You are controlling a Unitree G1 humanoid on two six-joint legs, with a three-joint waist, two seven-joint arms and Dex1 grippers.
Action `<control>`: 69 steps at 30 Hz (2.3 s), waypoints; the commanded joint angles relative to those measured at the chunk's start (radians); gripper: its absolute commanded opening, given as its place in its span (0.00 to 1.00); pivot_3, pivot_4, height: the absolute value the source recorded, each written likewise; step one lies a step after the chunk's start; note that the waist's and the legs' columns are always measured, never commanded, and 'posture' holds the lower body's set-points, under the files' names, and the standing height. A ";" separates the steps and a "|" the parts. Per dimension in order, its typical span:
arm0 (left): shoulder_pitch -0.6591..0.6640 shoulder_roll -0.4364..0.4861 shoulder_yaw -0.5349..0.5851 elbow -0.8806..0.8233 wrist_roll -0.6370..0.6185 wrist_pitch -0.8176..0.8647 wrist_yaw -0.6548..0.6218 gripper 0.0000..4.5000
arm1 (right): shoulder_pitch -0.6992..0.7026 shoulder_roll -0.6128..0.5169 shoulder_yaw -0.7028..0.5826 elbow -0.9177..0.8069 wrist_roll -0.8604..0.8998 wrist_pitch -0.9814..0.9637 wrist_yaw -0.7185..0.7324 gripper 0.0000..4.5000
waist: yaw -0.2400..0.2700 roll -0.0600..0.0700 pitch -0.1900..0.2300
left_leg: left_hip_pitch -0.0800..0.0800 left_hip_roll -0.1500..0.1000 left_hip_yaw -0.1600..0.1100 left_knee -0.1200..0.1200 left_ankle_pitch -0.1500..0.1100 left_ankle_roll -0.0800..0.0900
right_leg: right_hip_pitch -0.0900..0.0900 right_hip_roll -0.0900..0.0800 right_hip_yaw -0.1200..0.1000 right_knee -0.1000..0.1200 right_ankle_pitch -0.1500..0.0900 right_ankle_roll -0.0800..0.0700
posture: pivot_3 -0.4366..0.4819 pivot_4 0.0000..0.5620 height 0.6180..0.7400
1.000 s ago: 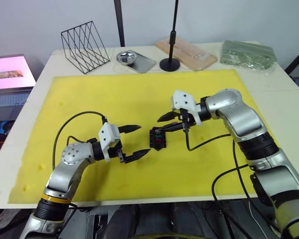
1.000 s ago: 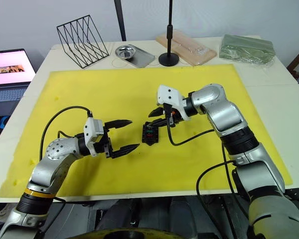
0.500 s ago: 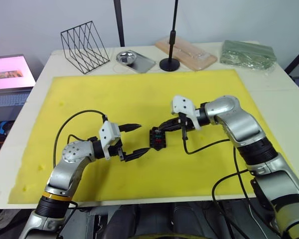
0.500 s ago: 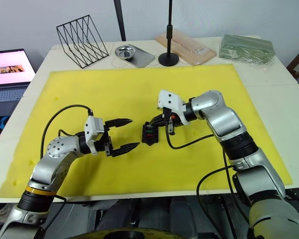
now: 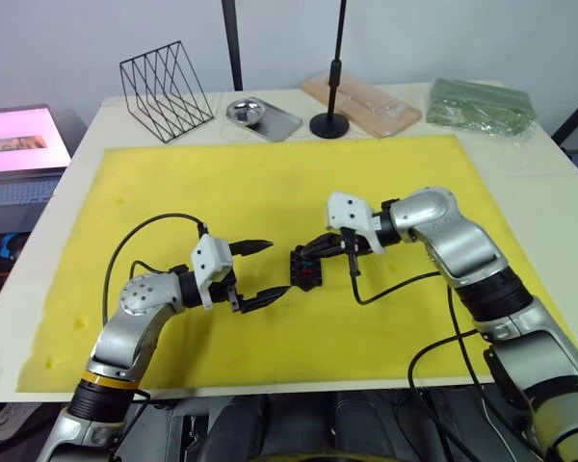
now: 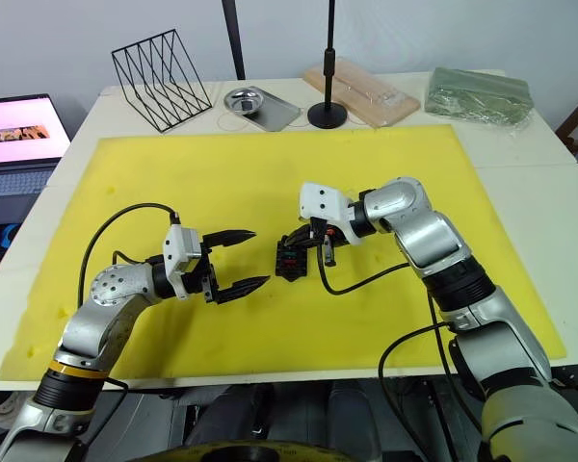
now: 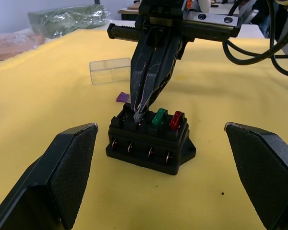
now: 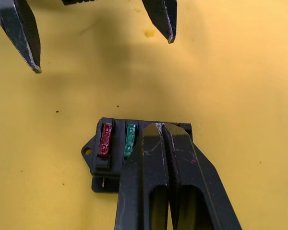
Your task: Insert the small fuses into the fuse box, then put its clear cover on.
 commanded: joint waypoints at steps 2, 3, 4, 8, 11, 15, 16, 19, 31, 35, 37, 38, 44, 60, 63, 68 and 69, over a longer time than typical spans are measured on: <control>0.002 0.010 0.007 -0.031 0.001 -0.004 0.004 1.00 | 0.010 -0.017 0.036 0.017 -0.059 0.000 -0.003 0.01 | 0.000 0.000 0.000 | 0.000 0.000 0.000 0.000 0.000 0.000 | 0.000 0.000 0.000 0.000 0.000 0.000 | 0.48 0.27 1.00; 0.002 0.011 0.007 -0.031 0.001 -0.004 0.005 1.00 | 0.011 -0.018 0.037 0.018 -0.062 0.002 -0.001 0.01 | 0.000 0.000 0.000 | 0.000 0.000 0.000 0.000 0.000 0.000 | 0.000 0.000 0.000 0.000 0.000 0.000 | 0.48 0.27 1.00; 0.002 0.011 0.007 -0.031 0.001 -0.003 0.005 1.00 | 0.013 -0.018 0.038 0.018 -0.062 0.007 0.001 0.01 | 0.000 0.000 0.000 | 0.000 0.000 0.000 0.000 0.000 0.000 | 0.000 0.000 0.000 0.000 0.000 0.000 | 0.48 0.27 1.00; 0.002 0.012 0.007 -0.031 0.001 -0.002 0.007 1.00 | 0.018 -0.021 0.043 0.016 -0.061 0.033 0.007 0.01 | 0.001 0.000 -0.001 | 0.001 0.000 0.000 0.000 0.000 0.000 | 0.001 0.000 0.000 0.000 0.000 0.000 | 0.48 0.27 1.00; 0.001 0.012 0.006 -0.031 0.002 -0.003 0.008 1.00 | 0.021 -0.017 0.039 0.008 -0.044 0.080 0.011 0.01 | 0.001 0.000 -0.001 | 0.001 0.000 0.000 0.000 0.000 0.000 | 0.001 0.000 0.000 0.000 0.000 0.000 | 0.48 0.27 1.00; 0.000 0.012 0.005 -0.029 0.004 -0.004 0.007 1.00 | 0.029 -0.017 0.034 0.010 -0.038 0.116 0.008 0.01 | 0.002 0.000 -0.001 | 0.001 0.000 0.000 0.000 0.000 0.000 | 0.001 0.000 0.000 0.000 0.000 0.000 | 0.48 0.27 1.00; 0.001 0.012 0.005 -0.029 0.004 -0.004 0.008 1.00 | 0.032 -0.018 0.034 0.013 -0.039 0.116 0.009 0.01 | 0.002 0.000 -0.001 | 0.001 0.000 0.000 0.000 0.000 0.000 | 0.001 0.000 0.000 0.000 0.000 0.000 | 0.48 0.27 1.00; 0.001 0.012 0.006 -0.028 0.004 -0.005 0.006 1.00 | 0.038 -0.018 0.032 0.011 -0.036 0.124 0.011 0.01 | 0.002 0.000 -0.001 | 0.001 0.000 0.000 0.000 0.000 0.000 | 0.001 0.000 0.000 0.000 0.000 0.000 | 0.48 0.27 1.00; -0.001 0.013 0.012 -0.026 -0.018 -0.005 -0.017 1.00 | -0.001 0.006 -0.139 -0.161 0.144 0.213 -0.024 0.01 | 0.000 0.000 -0.001 | -0.001 0.000 -0.001 0.000 0.000 0.000 | -0.001 0.000 0.000 0.000 0.000 0.000 | 0.48 0.27 1.00; -0.011 0.015 0.026 -0.017 -0.031 -0.008 -0.035 1.00 | 0.002 -0.027 -0.199 -0.258 0.197 0.282 -0.053 0.01 | 0.001 0.000 -0.001 | -0.001 0.000 -0.001 0.000 0.000 0.000 | -0.001 0.000 0.000 0.000 0.000 0.000 | 0.48 0.27 1.00; -0.020 0.026 0.037 -0.013 -0.037 -0.008 -0.049 1.00 | 0.017 -0.052 -0.231 -0.302 0.222 0.316 -0.065 0.01 | 0.001 0.000 -0.001 | -0.001 0.000 -0.001 0.000 0.000 0.000 | -0.001 0.000 0.000 0.000 0.000 0.000 | 0.48 0.27 1.00; -0.028 0.038 0.051 -0.011 -0.045 -0.001 -0.056 1.00 | 0.032 -0.073 -0.252 -0.327 0.234 0.329 -0.072 0.01 | 0.002 0.000 -0.001 | -0.001 0.000 -0.001 0.000 0.000 0.000 | -0.001 0.000 0.000 0.000 0.000 0.000 | 0.48 0.27 1.00; -0.052 0.116 0.127 0.014 -0.075 0.022 -0.075 1.00 | 0.124 -0.163 -0.342 -0.401 0.242 0.320 -0.143 0.01 | 0.001 0.000 -0.001 | -0.001 0.000 -0.001 0.000 0.000 0.000 | -0.001 0.000 -0.001 0.000 0.000 0.000 | 0.48 0.27 1.00; 0.046 0.250 0.378 0.235 -0.041 -0.048 -0.029 1.00 | 0.631 -0.273 -0.755 -0.334 0.218 0.168 -0.343 0.99 | 0.002 0.000 0.000 | 0.000 0.001 0.002 -0.001 0.000 0.001 | 0.000 0.000 0.000 -0.001 0.000 0.000 | 0.48 0.27 1.00; 0.049 0.244 0.376 0.230 -0.034 -0.059 -0.019 1.00 | 0.627 -0.258 -0.758 -0.348 0.263 0.205 -0.360 0.99 | 0.002 0.000 0.000 | 0.000 0.001 0.001 -0.001 0.000 0.001 | 0.000 0.000 0.000 -0.001 0.000 0.000 | 0.48 0.27 1.00; 0.030 0.246 0.365 0.193 -0.052 -0.043 -0.022 1.00 | 0.572 -0.279 -0.740 -0.356 0.328 0.289 -0.368 0.99 | 0.002 0.000 0.000 | 0.000 0.001 0.001 -0.001 0.000 0.001 | 0.000 0.000 0.000 -0.001 0.000 0.000 | 0.48 0.27 1.00; 0.021 0.247 0.359 0.178 -0.059 -0.034 -0.026 1.00 | 0.562 -0.288 -0.728 -0.361 0.341 0.306 -0.358 0.99 | 0.002 0.000 0.000 | 0.000 0.001 0.001 -0.001 0.000 0.001 | 0.000 0.000 0.000 -0.001 0.000 0.000 | 0.48 0.27 1.00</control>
